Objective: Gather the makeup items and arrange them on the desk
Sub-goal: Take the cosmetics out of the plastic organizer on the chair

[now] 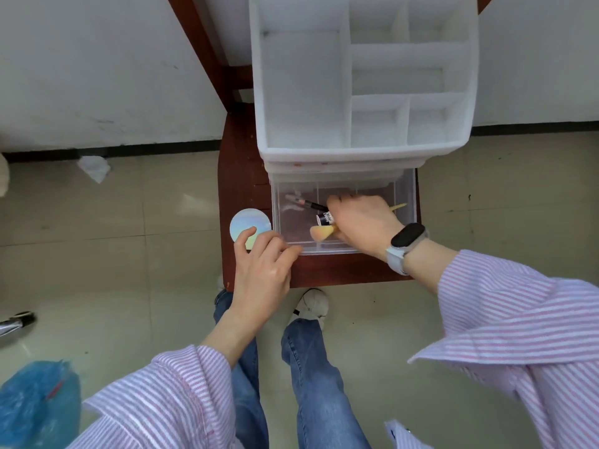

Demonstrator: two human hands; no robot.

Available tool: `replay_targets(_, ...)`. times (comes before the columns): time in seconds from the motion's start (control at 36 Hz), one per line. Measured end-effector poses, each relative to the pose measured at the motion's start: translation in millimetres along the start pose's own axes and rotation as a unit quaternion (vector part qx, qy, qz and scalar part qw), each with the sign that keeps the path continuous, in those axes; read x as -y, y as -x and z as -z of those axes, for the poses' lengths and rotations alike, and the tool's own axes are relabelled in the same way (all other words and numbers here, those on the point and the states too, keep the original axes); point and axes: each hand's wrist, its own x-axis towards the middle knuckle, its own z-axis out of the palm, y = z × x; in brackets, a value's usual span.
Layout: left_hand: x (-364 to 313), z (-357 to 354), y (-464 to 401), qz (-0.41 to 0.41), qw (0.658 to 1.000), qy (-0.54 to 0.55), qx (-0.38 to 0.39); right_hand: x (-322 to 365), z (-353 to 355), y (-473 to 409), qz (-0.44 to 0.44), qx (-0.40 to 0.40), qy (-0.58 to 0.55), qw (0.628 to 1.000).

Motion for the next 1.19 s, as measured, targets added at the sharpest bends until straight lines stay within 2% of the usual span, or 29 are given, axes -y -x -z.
replay_targets(0.11, -0.1, 5.6, -8.6, 0.012, 1.0, -0.01, -0.003, -4.7, 19.6, 37.4, -0.018, -0.064, -0.077, 0.995)
replay_targets(0.22, -1.4, 6.8, -28.0, 0.012, 1.0, -0.001, -0.02, -6.0, 9.6, 83.3, -0.074, -0.113, -0.152, 0.979)
replay_targets(0.33, -6.2, 3.4, -41.6, 0.01, 0.999, 0.012, -0.028, -11.0, -14.2, 103.5, -0.084, -0.043, -0.165, 0.982)
replay_targets(0.39, -4.6, 4.8, -48.3, 0.049, 0.998, 0.019, -0.035, -19.6, -23.4, 97.3, -0.102, -0.017, -0.163, 0.981)
replay_targets(0.44, 1.2, 7.0, -55.0, 0.091, 0.995, 0.013, -0.037, -30.2, -28.6, 86.1, -0.106, -0.025, -0.149, 0.983)
replay_targets(0.56, 10.2, 10.6, -64.4, 0.125, 0.992, 0.015, 0.004, -40.9, -20.8, 63.6, -0.118, -0.049, -0.129, 0.983)
replay_targets(0.69, 17.2, 13.7, -71.4, 0.153, 0.984, 0.088, 0.035, -41.9, -15.4, 51.6, -0.149, -0.048, -0.118, 0.981)
replay_targets(0.86, 22.6, 11.5, -64.7, 0.112, 0.977, 0.134, 0.119, -33.3, -16.9, 47.9, -0.135, -0.051, -0.152, 0.978)
replay_targets(0.94, 26.0, 9.1, -48.2, 0.137, 0.971, 0.123, 0.15, -16.1, -21.8, 50.4, -0.124, -0.029, -0.175, 0.976)
replay_targets(1.0, 30.9, 5.5, -33.7, 0.161, 0.962, 0.095, 0.2, 0.3, -31.1, 52.4, -0.115, 0.002, -0.191, 0.975)
replay_targets(1.08, 45.8, -4.3, -14.9, 0.195, 0.935, 0.042, 0.293, 31.0, -51.2, 51.8, -0.138, 0.041, -0.307, 0.941)
replay_targets(1.19, 66.9, -14.3, -7.2, 0.182, 0.926, 0.035, 0.33, 73.8, -76.4, 42.6, -0.249, 0.045, -0.476, 0.842)
